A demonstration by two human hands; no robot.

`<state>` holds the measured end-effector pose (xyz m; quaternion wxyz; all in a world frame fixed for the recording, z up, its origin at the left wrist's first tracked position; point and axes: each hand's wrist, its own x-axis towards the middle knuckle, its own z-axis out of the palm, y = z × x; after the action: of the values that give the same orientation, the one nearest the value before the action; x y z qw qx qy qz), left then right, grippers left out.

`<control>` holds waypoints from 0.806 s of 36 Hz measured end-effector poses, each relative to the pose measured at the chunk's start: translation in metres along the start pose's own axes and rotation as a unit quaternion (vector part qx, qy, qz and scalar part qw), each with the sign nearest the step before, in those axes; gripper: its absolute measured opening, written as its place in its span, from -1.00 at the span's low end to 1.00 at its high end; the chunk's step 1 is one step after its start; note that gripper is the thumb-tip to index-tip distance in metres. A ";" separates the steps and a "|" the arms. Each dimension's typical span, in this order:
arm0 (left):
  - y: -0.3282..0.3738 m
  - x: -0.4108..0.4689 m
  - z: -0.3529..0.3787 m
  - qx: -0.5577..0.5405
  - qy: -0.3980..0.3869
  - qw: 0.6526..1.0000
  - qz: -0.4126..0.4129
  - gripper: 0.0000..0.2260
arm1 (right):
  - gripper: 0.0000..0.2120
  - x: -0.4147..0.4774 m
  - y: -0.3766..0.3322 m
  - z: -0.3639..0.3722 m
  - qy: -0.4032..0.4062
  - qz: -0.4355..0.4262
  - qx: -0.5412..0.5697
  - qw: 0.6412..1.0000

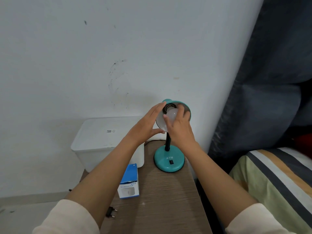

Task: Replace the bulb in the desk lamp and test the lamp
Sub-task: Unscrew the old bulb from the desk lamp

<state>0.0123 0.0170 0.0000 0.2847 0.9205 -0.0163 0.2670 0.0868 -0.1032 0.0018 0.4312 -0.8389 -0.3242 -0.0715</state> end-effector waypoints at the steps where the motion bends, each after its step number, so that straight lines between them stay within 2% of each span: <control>1: 0.000 0.000 0.000 0.003 -0.002 1.000 0.000 -0.17 | -0.39 0.001 -0.001 -0.001 0.002 0.000 0.005 1.000; 6: -0.001 -0.001 0.001 0.008 -0.002 1.000 -0.001 -0.18 | -0.40 -0.004 0.007 0.002 0.007 -0.062 -0.035 0.997; 12: -0.001 -0.001 0.001 -0.003 -0.007 1.000 -0.001 -0.18 | -0.42 -0.003 0.001 0.000 -0.005 -0.009 0.036 0.999; 18: -0.003 0.000 -0.001 -0.001 -0.003 1.000 -0.003 -0.15 | -0.45 -0.005 0.003 -0.017 -0.005 -0.092 -0.086 0.992; 29: 0.001 -0.004 0.002 0.002 0.001 1.000 -0.017 -0.13 | -0.48 -0.032 0.022 -0.042 0.030 -0.082 0.027 0.996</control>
<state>0.0097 0.0147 -0.0026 0.2875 0.9209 0.0003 0.2634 0.0826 -0.1598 -0.0002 0.4558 -0.7951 -0.3804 -0.1235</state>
